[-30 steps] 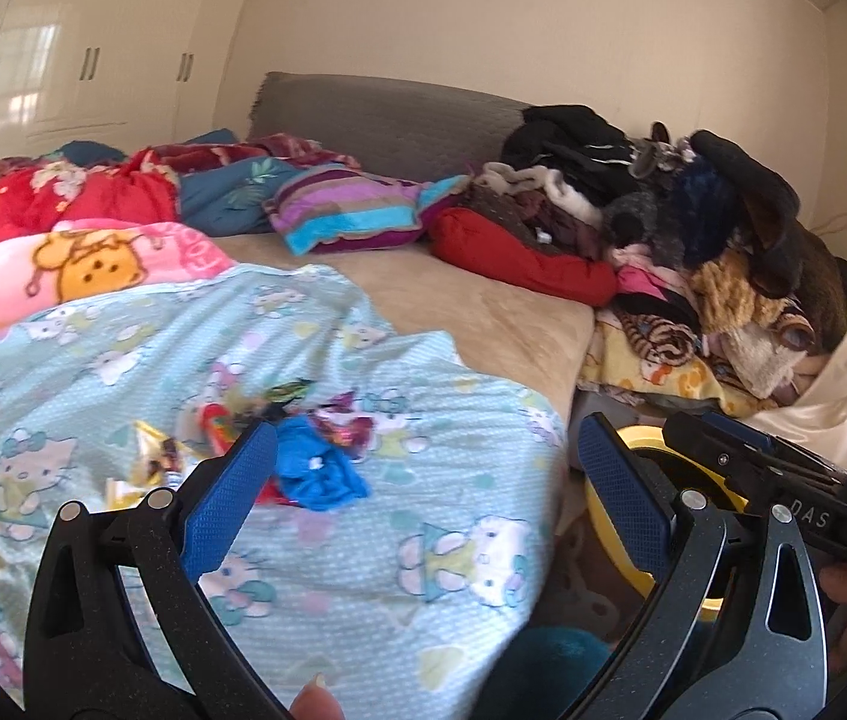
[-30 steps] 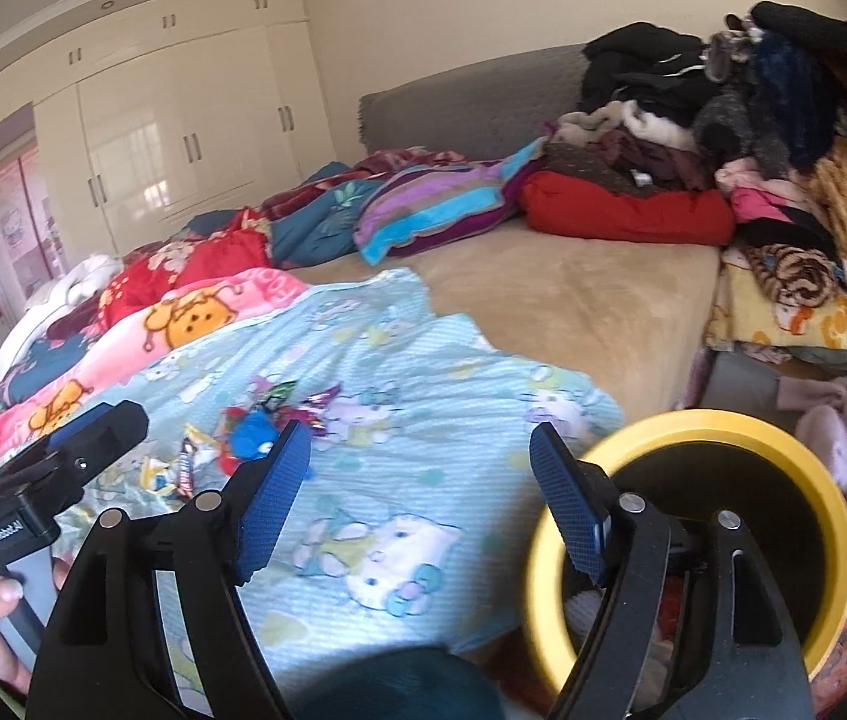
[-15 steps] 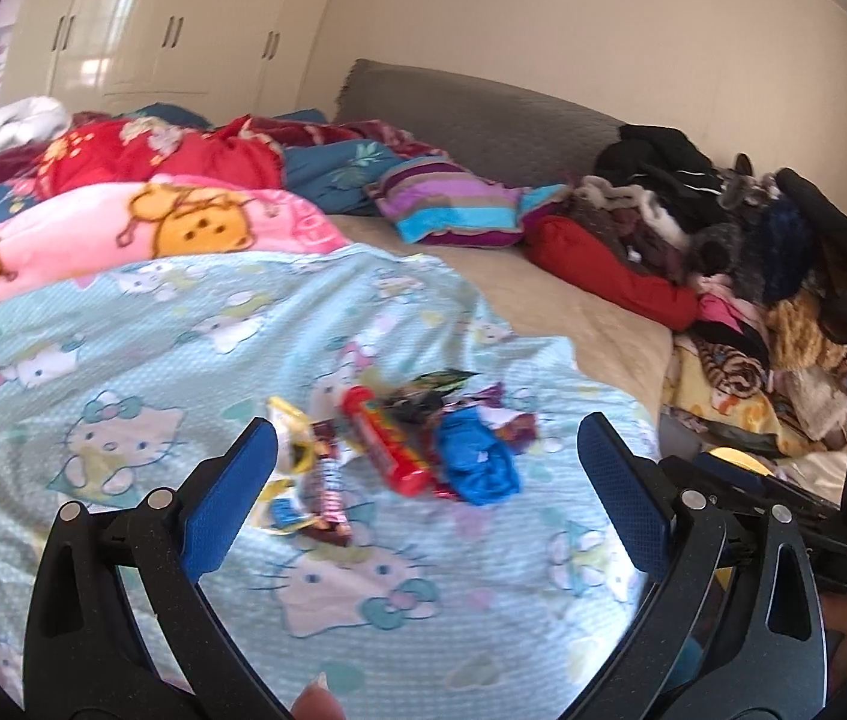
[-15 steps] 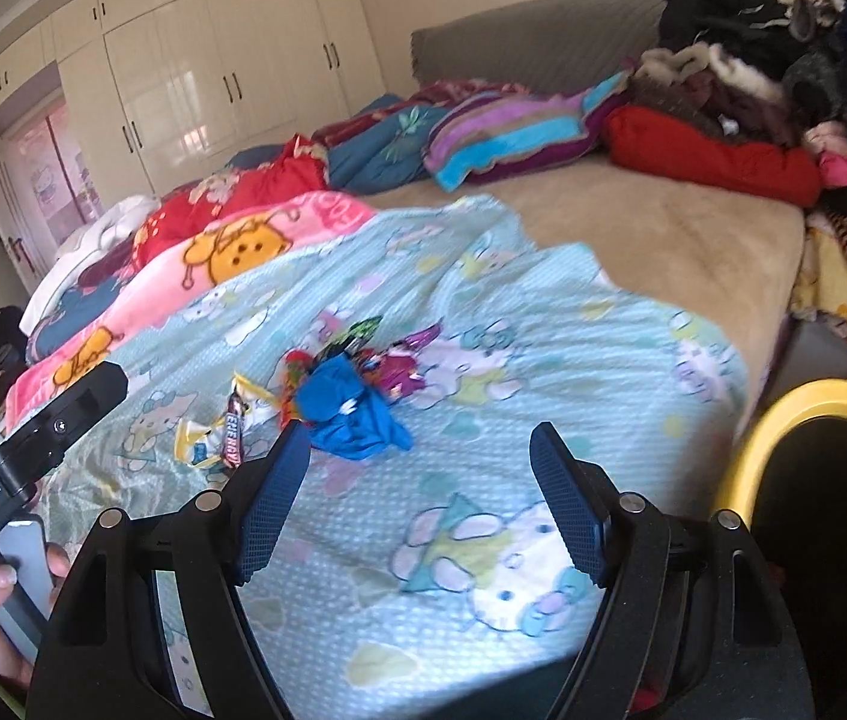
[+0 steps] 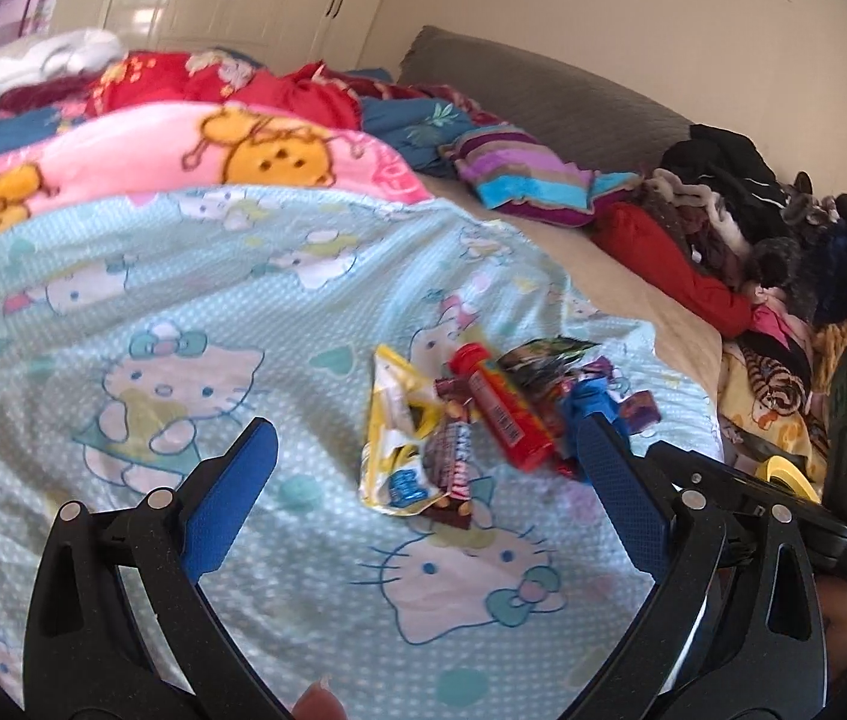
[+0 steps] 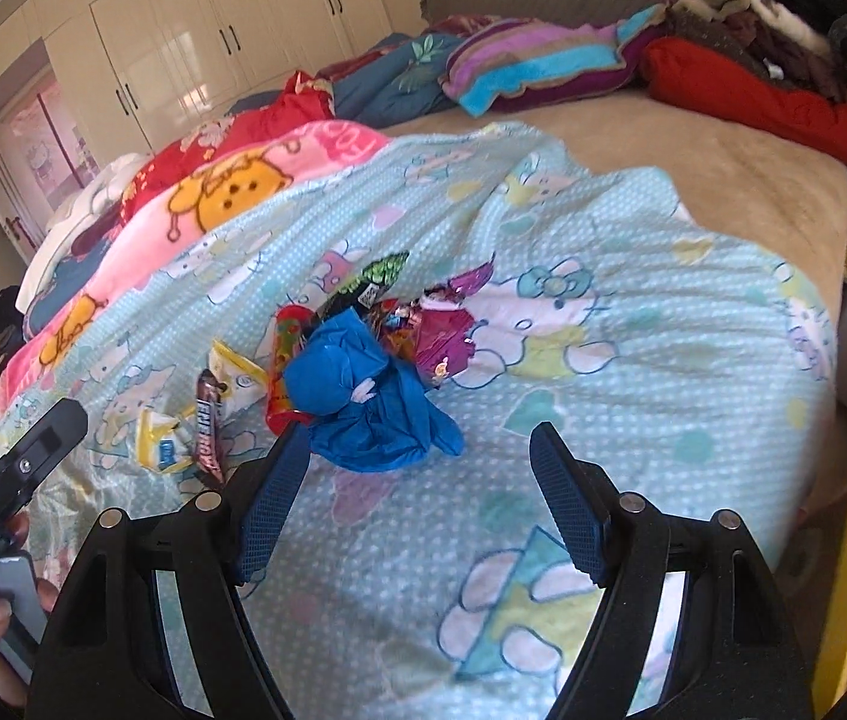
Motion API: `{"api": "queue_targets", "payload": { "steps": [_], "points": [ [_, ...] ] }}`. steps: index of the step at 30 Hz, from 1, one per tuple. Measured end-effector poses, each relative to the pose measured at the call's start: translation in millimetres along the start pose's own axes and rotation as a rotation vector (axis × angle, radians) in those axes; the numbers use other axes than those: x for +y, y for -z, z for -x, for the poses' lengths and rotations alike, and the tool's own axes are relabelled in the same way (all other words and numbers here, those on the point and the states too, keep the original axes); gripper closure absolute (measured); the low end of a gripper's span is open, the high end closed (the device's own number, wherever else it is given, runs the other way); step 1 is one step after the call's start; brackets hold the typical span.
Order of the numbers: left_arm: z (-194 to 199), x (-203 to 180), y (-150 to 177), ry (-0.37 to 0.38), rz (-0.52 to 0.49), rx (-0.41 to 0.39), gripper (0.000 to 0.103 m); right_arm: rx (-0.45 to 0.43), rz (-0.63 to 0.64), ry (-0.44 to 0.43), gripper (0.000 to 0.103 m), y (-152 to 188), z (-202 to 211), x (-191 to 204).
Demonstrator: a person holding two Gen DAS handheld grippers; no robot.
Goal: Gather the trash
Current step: 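Move both tools back toward the candy wrappers and blue cloth, then grasp the yellow snack bag with the left tool while the right tool grasps the blue cloth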
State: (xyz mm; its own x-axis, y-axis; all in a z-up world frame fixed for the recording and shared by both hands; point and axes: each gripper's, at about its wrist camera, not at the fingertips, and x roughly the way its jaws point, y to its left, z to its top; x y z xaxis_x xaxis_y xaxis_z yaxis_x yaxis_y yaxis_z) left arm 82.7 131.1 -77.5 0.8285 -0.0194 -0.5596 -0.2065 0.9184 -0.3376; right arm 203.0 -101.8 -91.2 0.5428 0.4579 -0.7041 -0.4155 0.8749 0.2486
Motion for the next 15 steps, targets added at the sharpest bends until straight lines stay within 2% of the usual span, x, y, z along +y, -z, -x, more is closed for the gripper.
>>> {"api": "queue_targets", "payload": {
  "steps": [2,4,7,8,11,12,14,15],
  "points": [
    [-5.8,5.1,2.8,0.004,0.021,0.016,0.012,0.018,-0.011,-0.006,0.03,-0.4,-10.8,-0.8],
    [-12.4,9.8,5.5,0.01,0.037,0.034,0.024,0.028,-0.019,-0.013,0.032,-1.3,-20.0,-2.1],
    [-22.0,12.7,9.3,0.024,0.057,0.061,0.035,0.051,-0.027,-0.027,0.044,-2.3,-31.6,-3.8],
    [-24.8,13.3,10.6,0.033,0.065,0.069,0.037,0.063,-0.035,-0.04,0.052,-2.0,-36.1,-5.2],
    [-32.4,15.5,14.1,0.049,0.089,0.09,0.048,0.078,-0.031,-0.078,0.086,0.8,-38.0,-4.6],
    [-33.9,15.9,14.9,0.051,0.092,0.094,0.055,0.08,-0.022,-0.079,0.091,1.7,-37.8,-3.2],
    [-36.7,16.2,16.5,0.059,0.099,0.104,0.067,0.082,0.01,-0.078,0.094,6.2,-34.1,1.1],
    [-37.1,15.6,17.0,0.058,0.099,0.107,0.077,0.079,0.025,-0.074,0.094,9.1,-30.5,3.1]
  ]
}}
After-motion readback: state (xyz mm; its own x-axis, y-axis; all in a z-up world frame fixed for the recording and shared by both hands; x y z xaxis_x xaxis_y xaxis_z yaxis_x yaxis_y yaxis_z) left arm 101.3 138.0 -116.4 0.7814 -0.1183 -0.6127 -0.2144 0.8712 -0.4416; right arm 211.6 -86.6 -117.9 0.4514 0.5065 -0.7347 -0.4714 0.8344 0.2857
